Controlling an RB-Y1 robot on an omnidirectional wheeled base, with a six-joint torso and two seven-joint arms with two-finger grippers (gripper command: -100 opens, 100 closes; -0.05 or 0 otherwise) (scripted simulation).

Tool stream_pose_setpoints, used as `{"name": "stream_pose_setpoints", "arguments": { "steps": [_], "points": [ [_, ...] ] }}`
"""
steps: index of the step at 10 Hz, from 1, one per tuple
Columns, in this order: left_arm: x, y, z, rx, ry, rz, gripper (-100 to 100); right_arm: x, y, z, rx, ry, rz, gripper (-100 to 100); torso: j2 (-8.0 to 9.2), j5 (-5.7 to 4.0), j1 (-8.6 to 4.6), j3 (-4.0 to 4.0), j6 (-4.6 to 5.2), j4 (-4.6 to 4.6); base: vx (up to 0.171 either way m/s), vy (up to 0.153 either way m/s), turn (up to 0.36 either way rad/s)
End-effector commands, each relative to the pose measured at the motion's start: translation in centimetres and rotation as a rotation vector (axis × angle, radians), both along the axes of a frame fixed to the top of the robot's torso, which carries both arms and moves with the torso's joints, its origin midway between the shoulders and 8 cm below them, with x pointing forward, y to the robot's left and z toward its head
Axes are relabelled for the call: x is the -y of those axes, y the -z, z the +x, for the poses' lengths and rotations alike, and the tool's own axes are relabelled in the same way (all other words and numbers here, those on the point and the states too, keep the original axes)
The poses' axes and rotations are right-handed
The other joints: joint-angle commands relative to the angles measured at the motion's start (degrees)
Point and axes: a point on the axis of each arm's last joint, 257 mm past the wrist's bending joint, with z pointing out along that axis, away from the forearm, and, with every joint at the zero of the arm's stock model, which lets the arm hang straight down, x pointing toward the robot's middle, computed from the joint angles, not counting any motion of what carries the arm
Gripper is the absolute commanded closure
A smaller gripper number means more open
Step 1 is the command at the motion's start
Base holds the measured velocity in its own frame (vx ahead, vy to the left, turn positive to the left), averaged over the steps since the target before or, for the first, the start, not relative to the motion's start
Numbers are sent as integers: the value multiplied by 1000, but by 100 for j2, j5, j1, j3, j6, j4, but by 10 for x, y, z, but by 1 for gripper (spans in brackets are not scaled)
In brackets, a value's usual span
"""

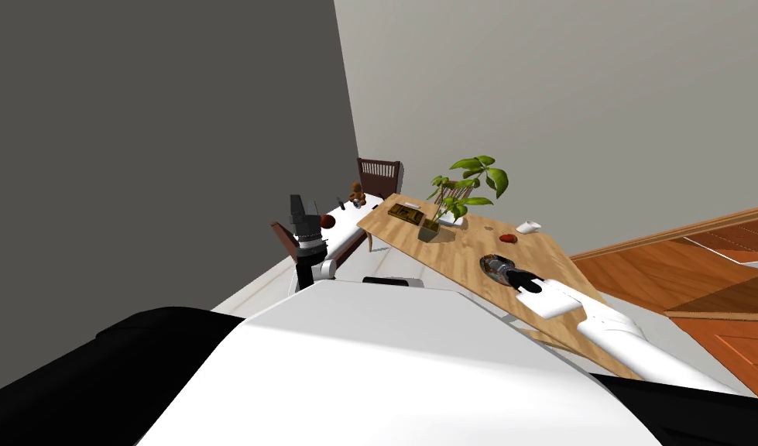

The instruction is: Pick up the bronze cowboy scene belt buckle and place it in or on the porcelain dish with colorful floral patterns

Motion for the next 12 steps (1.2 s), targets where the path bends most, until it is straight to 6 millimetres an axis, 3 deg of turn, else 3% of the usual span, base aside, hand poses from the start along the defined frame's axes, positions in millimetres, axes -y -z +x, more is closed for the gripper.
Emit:
{"name": "stream_pose_setpoints", "arguments": {
  "steps": [1,4,5,6,10,11,12],
  "points": [
    [0,0,0,0,0,0,0,9,-4,-7,-21,10,-16,100,0,0,0,0,0,0,-23,-170,30],
    [0,0,0,0,0,0,0,26,-13,-18,-64,26,-52,100,2,-2,-12,0,6,-2,-17,-184,36],
    [0,0,0,0,0,0,0,23,-11,-15,-56,21,-45,100,-9,0,1,-6,5,-4,7,-70,9],
    [0,0,0,0,0,0,0,25,-12,-16,-58,24,-48,-100,-14,1,36,-10,2,-6,0,-16,0],
    [0,0,0,0,0,0,0,25,-12,-16,-57,24,-49,-100,-14,12,75,-10,1,-6,0,-2,0],
    [0,0,0,0,0,0,0,25,-12,-16,-57,24,-49,0,-14,12,75,-10,1,-6,0,0,0],
    [0,0,0,0,0,0,0,24,-26,-9,-51,14,-52,-100,-14,12,75,-10,1,-6,3,1,-87]
  ]
}}
